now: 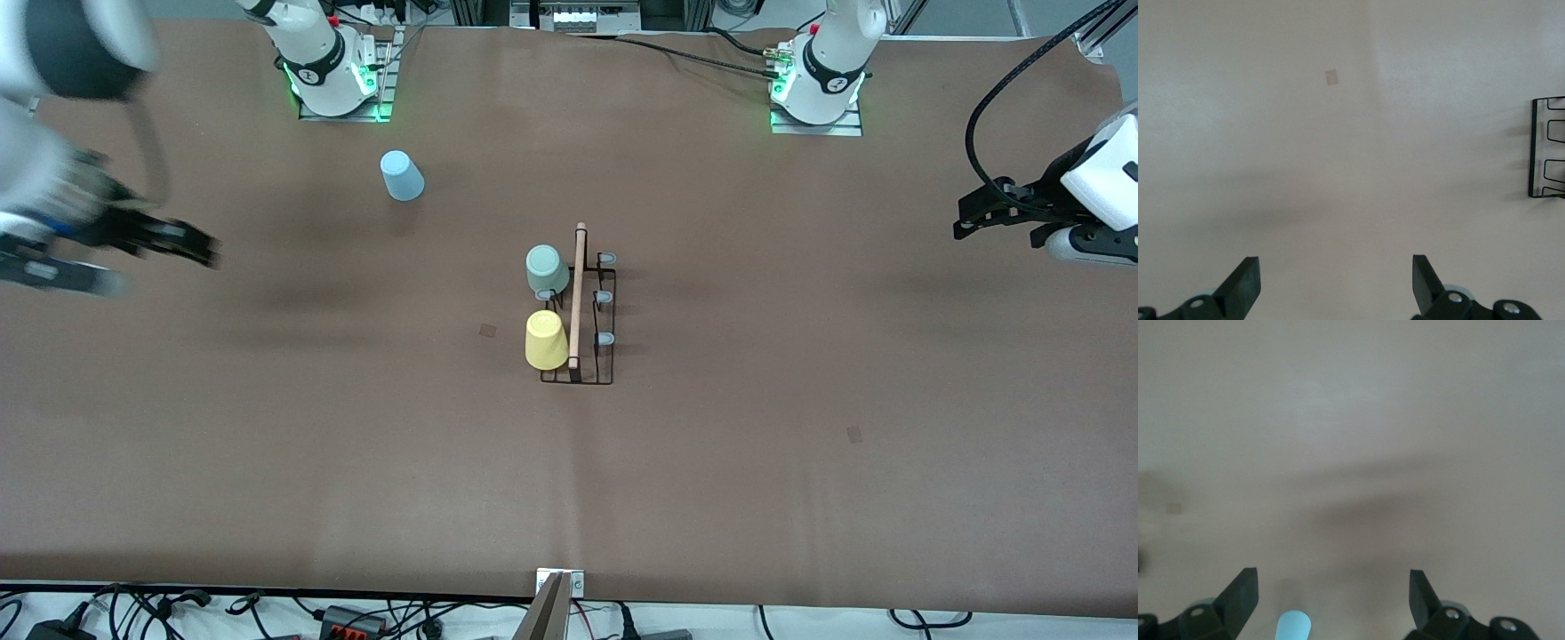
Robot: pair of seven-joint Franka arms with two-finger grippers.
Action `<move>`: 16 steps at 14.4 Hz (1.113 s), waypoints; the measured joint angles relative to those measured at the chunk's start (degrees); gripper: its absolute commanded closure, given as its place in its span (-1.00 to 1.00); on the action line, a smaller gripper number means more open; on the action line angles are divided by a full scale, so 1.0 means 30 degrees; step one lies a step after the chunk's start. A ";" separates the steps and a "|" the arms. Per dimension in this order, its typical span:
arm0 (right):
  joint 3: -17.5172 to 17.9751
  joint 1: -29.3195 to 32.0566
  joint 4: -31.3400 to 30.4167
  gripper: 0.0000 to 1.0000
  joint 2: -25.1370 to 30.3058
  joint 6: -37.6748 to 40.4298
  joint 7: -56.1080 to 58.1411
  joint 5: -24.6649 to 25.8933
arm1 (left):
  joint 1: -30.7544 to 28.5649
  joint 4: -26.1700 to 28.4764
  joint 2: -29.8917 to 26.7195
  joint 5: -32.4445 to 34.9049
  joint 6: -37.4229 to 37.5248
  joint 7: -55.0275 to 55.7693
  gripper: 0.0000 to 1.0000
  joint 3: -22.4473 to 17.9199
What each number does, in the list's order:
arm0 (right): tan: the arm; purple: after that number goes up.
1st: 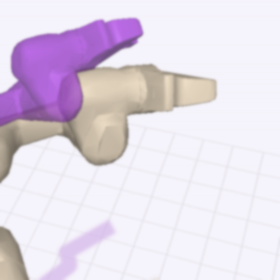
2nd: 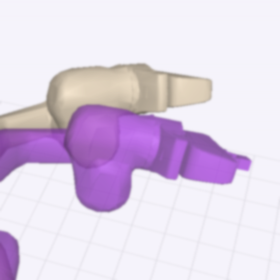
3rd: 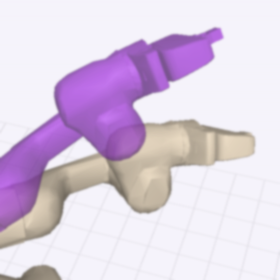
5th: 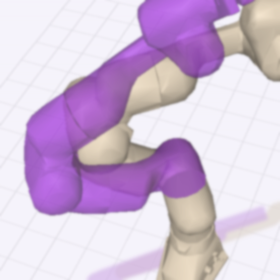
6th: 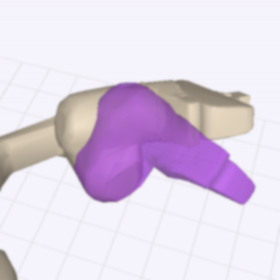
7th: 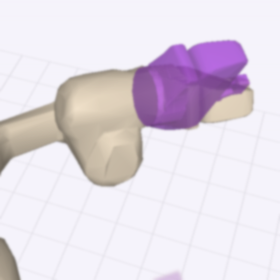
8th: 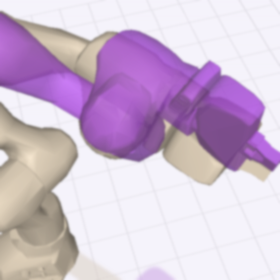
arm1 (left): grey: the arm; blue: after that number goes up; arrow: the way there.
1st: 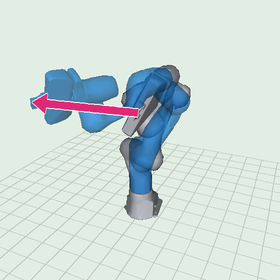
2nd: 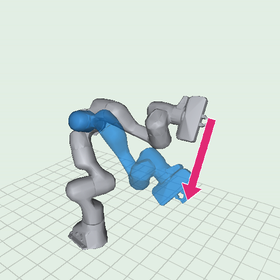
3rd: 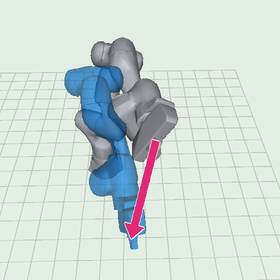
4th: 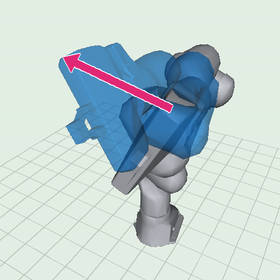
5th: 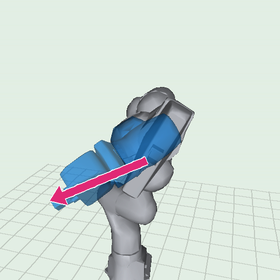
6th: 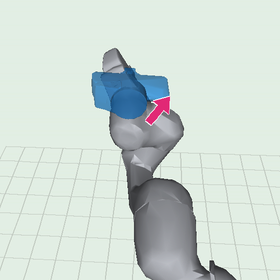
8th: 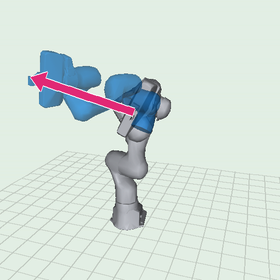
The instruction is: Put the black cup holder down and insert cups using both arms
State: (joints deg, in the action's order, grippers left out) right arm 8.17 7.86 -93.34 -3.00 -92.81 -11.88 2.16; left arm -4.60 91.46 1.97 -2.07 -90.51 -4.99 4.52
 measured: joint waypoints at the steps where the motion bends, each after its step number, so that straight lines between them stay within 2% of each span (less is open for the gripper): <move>1: -0.0033 0.0788 0.0542 -1.00 0.0326 0.0910 0.0232 -0.0121 | 0.0001 -0.0002 -0.0001 0.0000 0.0000 0.0000 -1.00 0.0002; 3: -0.0073 0.1374 0.1740 -1.00 0.0512 0.3146 0.0306 -0.0292 | 0.0003 -0.0002 -0.0001 0.0000 0.0000 0.0000 -1.00 0.0007; 5: 0.0070 0.1297 0.1961 -1.00 0.0237 0.4858 0.0258 -0.0399 | 0.0003 -0.0002 -0.0001 0.0000 0.0023 0.0000 -1.00 0.0007; 8: 0.0057 0.1087 0.1916 -1.00 -0.0635 0.4081 0.0734 -0.0405 | 0.0003 -0.0002 -0.0001 0.0000 0.0046 0.0000 -1.00 0.0006; 9: -0.0261 0.0857 0.1844 -1.00 -0.0747 0.3557 0.1303 -0.0403 | 0.0003 -0.0002 0.0000 0.0000 0.0047 0.0000 -1.00 0.0006; 12: -0.2191 -0.0707 0.1796 -1.00 -0.0722 0.2681 0.2579 -0.0403 | 0.0003 -0.0002 0.0000 0.0000 0.0050 0.0000 -1.00 0.0008; 16: -0.2476 -0.1262 0.1743 -1.00 -0.0553 0.2166 0.2654 -0.0403 | 0.0003 -0.0002 -0.0001 0.0000 0.0051 0.0000 -1.00 0.0008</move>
State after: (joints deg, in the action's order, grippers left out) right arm 0.74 4.07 -88.11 -4.66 -86.31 -3.92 0.95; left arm -4.59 91.45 1.97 -2.07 -90.36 -4.99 4.55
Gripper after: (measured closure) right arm 0.000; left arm 0.000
